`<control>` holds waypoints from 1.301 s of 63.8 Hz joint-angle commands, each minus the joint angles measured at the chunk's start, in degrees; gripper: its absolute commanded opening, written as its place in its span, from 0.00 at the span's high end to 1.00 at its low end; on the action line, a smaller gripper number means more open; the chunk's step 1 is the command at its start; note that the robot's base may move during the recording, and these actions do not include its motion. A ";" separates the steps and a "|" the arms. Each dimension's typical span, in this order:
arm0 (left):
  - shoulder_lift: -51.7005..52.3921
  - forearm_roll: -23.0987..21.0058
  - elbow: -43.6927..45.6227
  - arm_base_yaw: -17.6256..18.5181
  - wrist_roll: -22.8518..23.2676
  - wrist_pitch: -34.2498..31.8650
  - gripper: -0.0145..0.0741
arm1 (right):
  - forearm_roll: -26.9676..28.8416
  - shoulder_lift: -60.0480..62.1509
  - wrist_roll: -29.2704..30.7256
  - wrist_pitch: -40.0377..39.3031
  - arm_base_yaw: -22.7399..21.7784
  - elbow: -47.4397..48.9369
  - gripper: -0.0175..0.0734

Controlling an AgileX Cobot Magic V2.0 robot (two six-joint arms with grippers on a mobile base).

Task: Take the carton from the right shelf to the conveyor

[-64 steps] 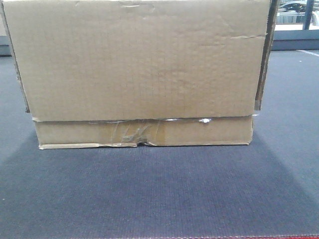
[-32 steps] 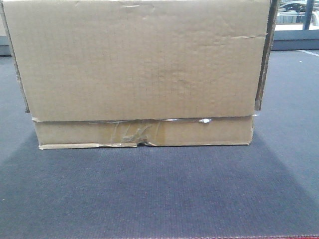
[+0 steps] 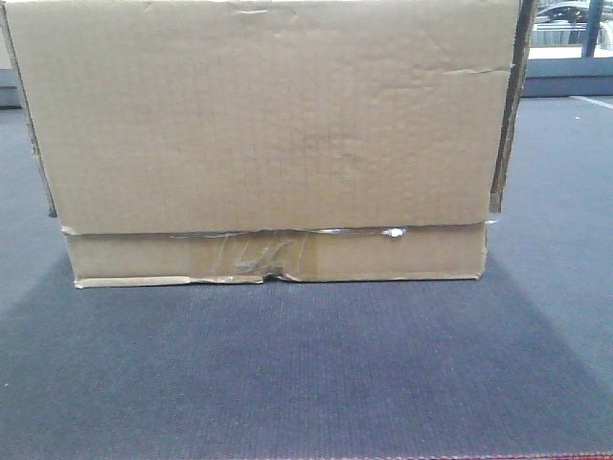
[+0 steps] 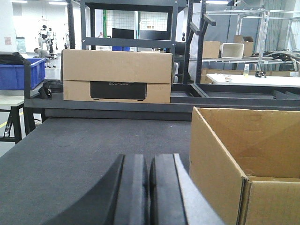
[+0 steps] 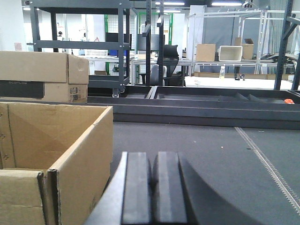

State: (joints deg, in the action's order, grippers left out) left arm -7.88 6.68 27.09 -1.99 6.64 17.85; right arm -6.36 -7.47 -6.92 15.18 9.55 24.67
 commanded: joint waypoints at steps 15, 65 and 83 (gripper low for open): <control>4.61 -0.62 -11.02 -0.04 -0.42 -4.40 0.82 | -0.61 0.38 0.48 -1.54 -0.31 -0.19 0.87; 7.88 -3.37 -27.09 -0.04 -0.42 -14.24 0.82 | -0.61 0.38 0.48 -1.79 -0.31 -0.19 0.87; 7.88 -3.37 -27.09 -0.04 -0.42 -14.24 0.82 | -0.61 0.38 0.48 -1.79 -0.31 -0.19 0.87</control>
State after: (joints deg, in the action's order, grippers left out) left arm -0.34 3.67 -0.08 -1.99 6.54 4.80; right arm -6.36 -7.37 -6.82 14.95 9.55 24.58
